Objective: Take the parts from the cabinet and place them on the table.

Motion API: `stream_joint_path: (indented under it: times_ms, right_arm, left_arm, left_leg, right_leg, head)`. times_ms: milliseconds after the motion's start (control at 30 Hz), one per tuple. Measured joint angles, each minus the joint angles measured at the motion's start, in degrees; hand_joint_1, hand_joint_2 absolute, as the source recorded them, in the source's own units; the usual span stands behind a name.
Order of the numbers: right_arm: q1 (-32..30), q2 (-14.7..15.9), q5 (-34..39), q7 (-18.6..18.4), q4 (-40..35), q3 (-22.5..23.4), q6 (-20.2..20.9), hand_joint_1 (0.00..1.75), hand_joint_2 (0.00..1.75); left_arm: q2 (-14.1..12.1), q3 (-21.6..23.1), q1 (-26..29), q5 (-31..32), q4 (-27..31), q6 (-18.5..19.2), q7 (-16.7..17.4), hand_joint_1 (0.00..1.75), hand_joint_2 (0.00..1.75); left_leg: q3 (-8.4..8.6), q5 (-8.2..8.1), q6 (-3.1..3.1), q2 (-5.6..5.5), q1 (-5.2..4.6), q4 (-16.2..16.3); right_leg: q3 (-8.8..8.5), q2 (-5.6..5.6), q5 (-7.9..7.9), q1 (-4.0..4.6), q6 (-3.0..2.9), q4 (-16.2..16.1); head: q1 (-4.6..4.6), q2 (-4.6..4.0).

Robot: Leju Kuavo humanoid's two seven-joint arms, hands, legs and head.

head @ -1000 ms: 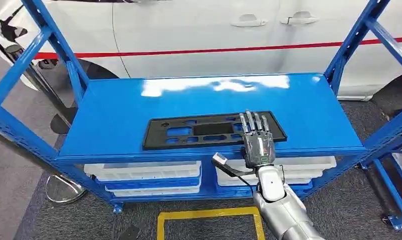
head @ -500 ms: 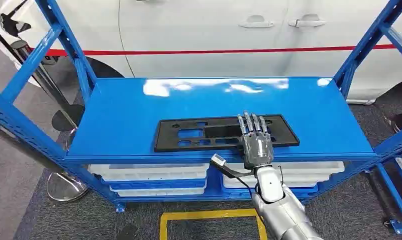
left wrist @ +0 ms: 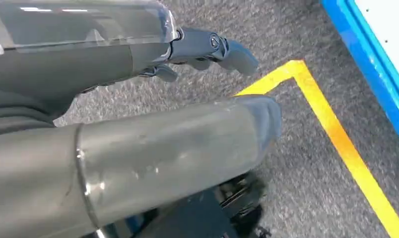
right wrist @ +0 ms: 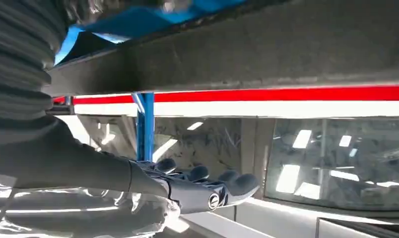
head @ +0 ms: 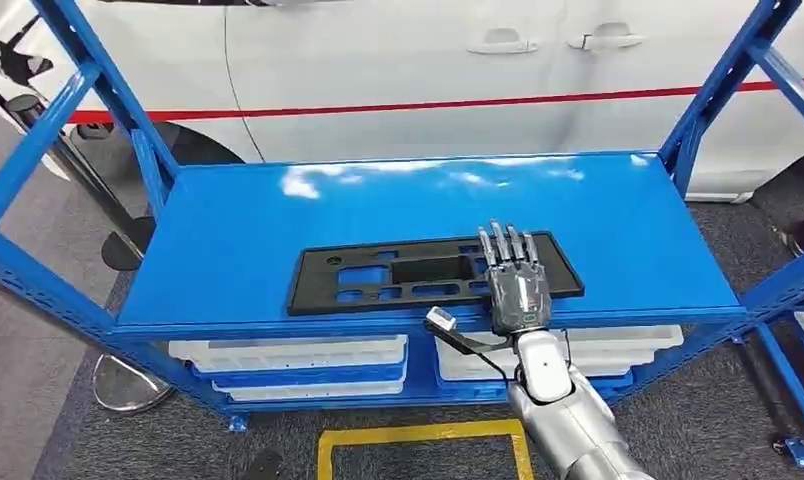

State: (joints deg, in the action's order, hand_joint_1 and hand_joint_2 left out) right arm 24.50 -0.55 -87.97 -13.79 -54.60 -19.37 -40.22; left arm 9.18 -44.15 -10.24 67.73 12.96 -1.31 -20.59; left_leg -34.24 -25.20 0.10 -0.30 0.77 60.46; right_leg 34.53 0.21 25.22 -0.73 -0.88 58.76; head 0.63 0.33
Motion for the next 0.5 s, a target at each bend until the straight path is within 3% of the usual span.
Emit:
stream_joint_path:
  times_ms: [33,133,200,267,333,367,400,433,500]
  right_arm:
    - [0.0,0.0,0.0,0.0,0.0,0.0,0.0,1.75,1.75]
    - [-0.2,0.0,0.0,0.1,0.0,0.0,0.0,1.75,1.75]
    - [-0.2,0.1,0.0,0.0,0.0,0.1,0.0,1.75,1.75]
    - [-0.1,0.3,0.0,0.1,0.0,0.1,0.0,1.75,1.75]
    - [-0.6,0.4,0.0,0.1,0.0,0.1,0.0,1.75,1.75]
    - [-0.8,0.5,0.0,0.1,0.0,0.1,0.0,1.75,1.75]
    - [-1.1,0.5,0.0,0.1,0.0,0.1,0.0,1.75,1.75]
    - [-1.0,0.5,0.0,0.1,0.0,0.1,0.0,1.75,1.75]
    - [-0.8,0.5,0.0,0.1,0.0,0.1,0.0,1.75,1.75]
  left_arm:
    - [0.0,0.0,-0.1,0.0,0.0,-0.3,0.0,0.0,0.0]
    - [0.0,0.0,0.0,0.0,0.0,-0.7,0.0,0.0,0.0]
    - [0.0,0.0,0.0,0.0,0.0,-0.9,0.0,0.0,0.0]
    - [0.0,0.0,-0.2,0.0,0.0,-1.0,0.0,0.0,0.0]
    - [0.0,0.0,-0.2,-0.1,0.0,-1.1,0.0,0.0,0.0]
    - [0.0,0.0,-0.1,-0.1,0.0,-1.1,0.0,0.0,0.0]
    - [0.0,0.0,-0.1,-0.2,0.0,-1.2,0.0,0.0,0.0]
    - [0.0,0.0,-0.1,-0.3,0.0,-1.2,0.0,0.0,0.0]
    - [0.2,0.0,-0.1,-1.0,0.0,-0.6,0.0,0.0,0.0]
  left_leg:
    - [0.71,-0.78,0.3,-0.01,-0.28,-1.9]
    - [0.6,-0.5,1.02,-0.14,-0.68,-2.1]
    - [1.24,0.28,2.0,-0.02,-0.14,-3.3]
    - [1.32,0.33,2.55,0.06,-0.3,-3.6]
    - [1.29,0.24,2.69,0.13,-0.46,-3.5]
    - [1.26,0.21,2.73,0.12,-0.48,-3.5]
    - [1.3,0.14,2.76,0.08,-0.48,-3.4]
    - [1.38,0.04,2.67,0.06,-0.47,-3.3]
    - [1.71,-0.42,2.37,-0.05,-0.38,-2.9]
  right_leg:
    - [0.13,-0.02,0.07,0.32,0.27,0.1]
    - [0.26,0.05,-0.22,0.03,1.25,-0.2]
    - [0.31,0.01,0.22,-0.14,1.86,0.1]
    - [2.9,-0.02,3.73,0.02,2.0,5.6]
    - [7.34,-0.03,7.55,-0.05,2.22,14.6]
    - [8.69,-0.04,8.07,-0.05,2.31,17.2]
    - [8.91,-0.05,7.11,-0.09,2.36,17.3]
    - [7.8,-0.06,5.23,-0.13,2.35,14.9]
    - [3.03,-0.16,0.48,-0.23,2.23,5.6]
  head:
    - [0.0,0.0]
    - [0.0,0.0]
    - [0.0,0.0]
    - [-0.02,0.0]
    - [0.0,0.0]
    - [-0.04,0.0]
    - [-0.02,0.0]
    - [-0.04,0.0]
    - [-0.02,0.0]
